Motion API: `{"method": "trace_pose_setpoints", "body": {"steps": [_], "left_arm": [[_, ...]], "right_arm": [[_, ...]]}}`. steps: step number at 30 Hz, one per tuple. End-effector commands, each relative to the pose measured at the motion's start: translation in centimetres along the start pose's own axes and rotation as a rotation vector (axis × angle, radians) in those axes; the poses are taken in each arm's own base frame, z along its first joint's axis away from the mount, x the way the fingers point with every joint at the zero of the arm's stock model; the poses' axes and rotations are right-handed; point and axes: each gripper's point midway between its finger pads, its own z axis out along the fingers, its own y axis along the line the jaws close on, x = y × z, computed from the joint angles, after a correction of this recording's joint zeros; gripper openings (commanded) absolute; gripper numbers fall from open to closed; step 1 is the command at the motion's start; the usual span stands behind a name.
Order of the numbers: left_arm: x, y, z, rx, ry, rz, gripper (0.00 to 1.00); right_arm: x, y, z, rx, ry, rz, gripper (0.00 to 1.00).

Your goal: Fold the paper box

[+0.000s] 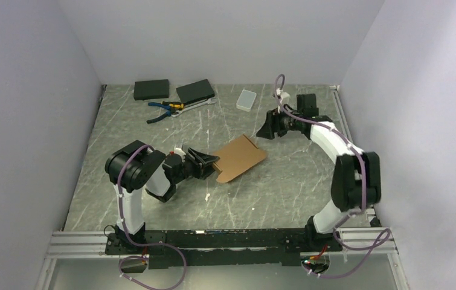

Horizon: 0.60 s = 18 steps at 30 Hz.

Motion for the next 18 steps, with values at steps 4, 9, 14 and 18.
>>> {"method": "trace_pose_setpoints", "body": {"steps": [4,9,14,18], "left_arm": [[0.4,-3.5,-0.1,0.121,0.032,-0.088,0.41],[0.5,-4.0,-0.5,0.110,0.046,-0.128,0.41],[1.1,-4.8,-0.6,0.077,0.088,-0.169,0.41],[1.6,-5.1,-0.5,0.023,0.132,-0.193,0.41]], "right_arm": [[0.5,9.7,-3.4,-0.180,-0.160,-0.872,0.99],[6.3,12.8,-2.8,-0.305,-0.190,-1.389,1.00],[6.8,11.0,-0.9,-0.149,-0.118,-1.621,1.00],[5.6,10.9,-0.2,-0.038,-0.143,-1.712,1.00]]}}
